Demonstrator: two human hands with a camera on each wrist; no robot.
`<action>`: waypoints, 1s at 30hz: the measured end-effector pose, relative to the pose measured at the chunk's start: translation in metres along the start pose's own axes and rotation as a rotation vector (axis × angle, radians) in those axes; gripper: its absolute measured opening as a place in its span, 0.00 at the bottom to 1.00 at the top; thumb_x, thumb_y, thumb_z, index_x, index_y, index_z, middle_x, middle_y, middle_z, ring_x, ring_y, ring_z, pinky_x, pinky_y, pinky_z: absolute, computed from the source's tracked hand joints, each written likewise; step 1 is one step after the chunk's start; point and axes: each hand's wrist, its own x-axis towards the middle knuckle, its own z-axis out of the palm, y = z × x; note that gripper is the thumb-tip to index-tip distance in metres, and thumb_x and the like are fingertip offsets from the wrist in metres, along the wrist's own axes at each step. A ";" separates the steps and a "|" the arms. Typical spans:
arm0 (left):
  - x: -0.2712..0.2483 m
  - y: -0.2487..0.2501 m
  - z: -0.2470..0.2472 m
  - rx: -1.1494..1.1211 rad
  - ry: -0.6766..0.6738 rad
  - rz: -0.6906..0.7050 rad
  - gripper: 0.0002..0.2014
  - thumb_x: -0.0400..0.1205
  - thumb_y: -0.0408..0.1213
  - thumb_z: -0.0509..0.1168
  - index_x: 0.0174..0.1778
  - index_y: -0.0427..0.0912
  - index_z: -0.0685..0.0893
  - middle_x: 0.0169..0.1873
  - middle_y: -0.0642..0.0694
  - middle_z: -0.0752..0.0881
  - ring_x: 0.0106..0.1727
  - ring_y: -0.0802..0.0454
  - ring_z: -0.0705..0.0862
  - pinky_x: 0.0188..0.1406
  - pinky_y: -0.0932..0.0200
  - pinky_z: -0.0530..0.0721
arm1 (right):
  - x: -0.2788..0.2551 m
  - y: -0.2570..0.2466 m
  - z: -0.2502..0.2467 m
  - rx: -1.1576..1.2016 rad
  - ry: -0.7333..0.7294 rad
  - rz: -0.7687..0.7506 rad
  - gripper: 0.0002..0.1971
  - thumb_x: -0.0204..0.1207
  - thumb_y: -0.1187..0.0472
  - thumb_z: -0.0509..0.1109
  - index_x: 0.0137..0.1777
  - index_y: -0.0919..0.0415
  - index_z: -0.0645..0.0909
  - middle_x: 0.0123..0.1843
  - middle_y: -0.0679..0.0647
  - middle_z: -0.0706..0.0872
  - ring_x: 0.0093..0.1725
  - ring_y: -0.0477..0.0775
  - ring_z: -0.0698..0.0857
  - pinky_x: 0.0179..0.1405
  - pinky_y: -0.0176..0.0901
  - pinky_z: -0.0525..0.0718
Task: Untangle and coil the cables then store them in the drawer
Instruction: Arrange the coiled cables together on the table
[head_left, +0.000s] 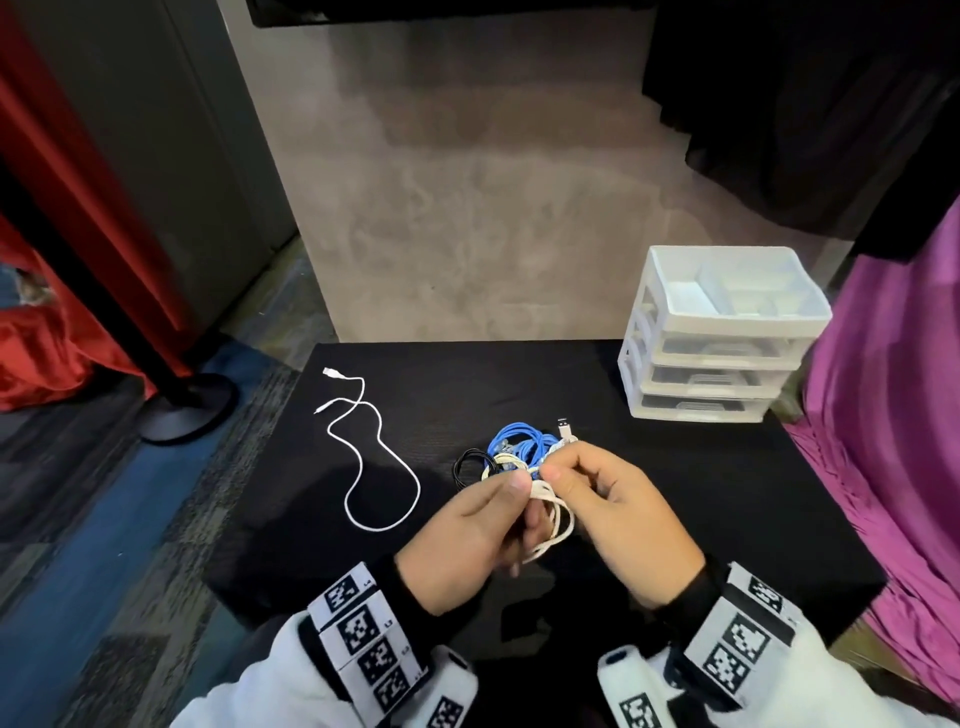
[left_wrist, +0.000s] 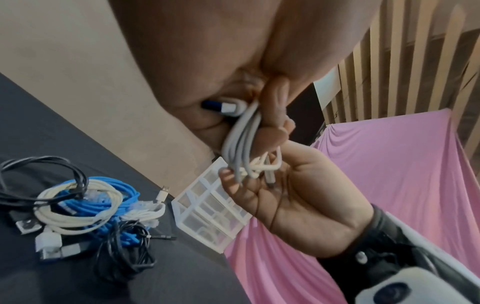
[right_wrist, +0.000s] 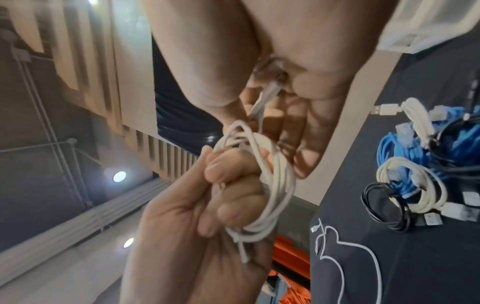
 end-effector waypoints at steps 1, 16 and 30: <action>0.001 -0.002 0.002 0.003 0.047 0.012 0.19 0.89 0.51 0.53 0.41 0.40 0.76 0.33 0.45 0.78 0.26 0.56 0.71 0.31 0.59 0.77 | 0.000 0.004 0.005 0.047 0.055 0.030 0.13 0.88 0.59 0.69 0.43 0.64 0.84 0.35 0.55 0.87 0.36 0.51 0.84 0.45 0.48 0.82; 0.009 -0.004 0.012 0.023 0.322 -0.039 0.18 0.94 0.38 0.49 0.40 0.38 0.73 0.29 0.51 0.76 0.23 0.58 0.69 0.37 0.50 0.78 | 0.017 0.022 0.005 -0.157 0.207 -0.008 0.11 0.85 0.57 0.73 0.41 0.51 0.90 0.40 0.56 0.87 0.41 0.48 0.84 0.49 0.48 0.83; 0.014 -0.009 0.011 0.163 0.383 0.144 0.18 0.93 0.42 0.52 0.41 0.39 0.77 0.28 0.55 0.78 0.29 0.60 0.75 0.35 0.54 0.81 | 0.009 0.005 -0.007 0.067 -0.096 0.112 0.09 0.86 0.63 0.72 0.59 0.54 0.93 0.55 0.62 0.94 0.61 0.64 0.92 0.71 0.65 0.85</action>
